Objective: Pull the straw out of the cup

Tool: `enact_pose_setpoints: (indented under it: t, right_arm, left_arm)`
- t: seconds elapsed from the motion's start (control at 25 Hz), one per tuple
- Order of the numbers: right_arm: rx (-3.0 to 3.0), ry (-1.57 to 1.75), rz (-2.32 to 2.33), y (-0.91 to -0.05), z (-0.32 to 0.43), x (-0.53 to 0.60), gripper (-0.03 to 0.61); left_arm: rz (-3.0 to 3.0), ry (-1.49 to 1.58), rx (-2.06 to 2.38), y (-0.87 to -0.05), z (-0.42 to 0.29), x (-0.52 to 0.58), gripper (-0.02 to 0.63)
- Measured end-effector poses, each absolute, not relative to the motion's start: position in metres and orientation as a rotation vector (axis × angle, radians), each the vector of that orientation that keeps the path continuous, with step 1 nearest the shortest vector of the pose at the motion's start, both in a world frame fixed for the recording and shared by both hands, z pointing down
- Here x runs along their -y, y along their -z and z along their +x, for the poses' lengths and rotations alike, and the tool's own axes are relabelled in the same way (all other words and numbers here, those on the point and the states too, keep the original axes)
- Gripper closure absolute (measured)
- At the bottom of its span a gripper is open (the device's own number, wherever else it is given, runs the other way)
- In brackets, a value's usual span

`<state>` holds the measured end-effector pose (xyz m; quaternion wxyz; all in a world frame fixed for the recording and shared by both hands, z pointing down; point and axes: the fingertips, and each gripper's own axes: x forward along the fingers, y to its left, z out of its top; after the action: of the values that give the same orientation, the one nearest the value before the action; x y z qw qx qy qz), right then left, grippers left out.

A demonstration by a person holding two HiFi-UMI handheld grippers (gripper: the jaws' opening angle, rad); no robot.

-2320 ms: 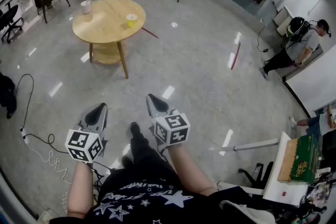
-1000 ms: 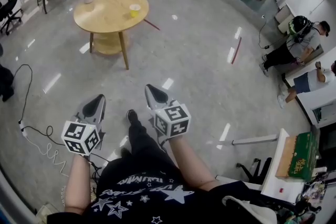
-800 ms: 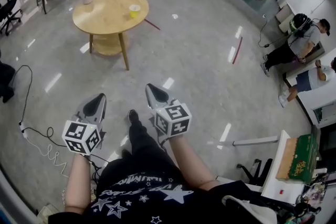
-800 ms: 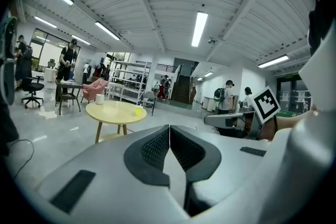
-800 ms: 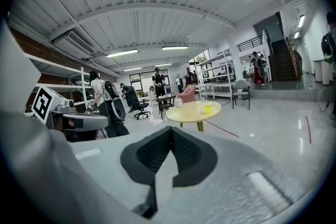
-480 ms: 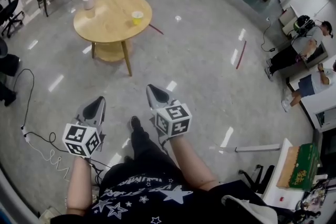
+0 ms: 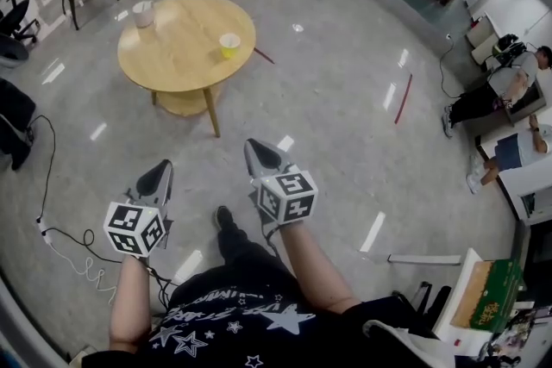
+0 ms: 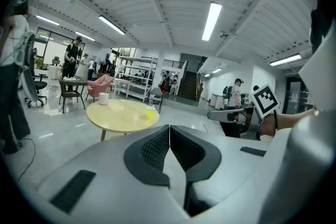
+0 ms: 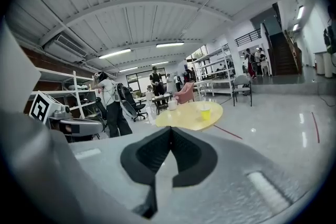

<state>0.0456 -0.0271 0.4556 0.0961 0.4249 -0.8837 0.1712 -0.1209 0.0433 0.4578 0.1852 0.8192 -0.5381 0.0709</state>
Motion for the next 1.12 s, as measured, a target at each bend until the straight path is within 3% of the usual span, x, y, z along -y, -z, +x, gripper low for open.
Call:
enact_pose_setpoints:
  t: [1.12]
  right_arm:
    - [2.678,-0.47,1.134,-0.451,0.055,0.201,0.58]
  left_arm:
    - [2.292,-0.213,1.55,-0.452,-0.093,0.122,0.604]
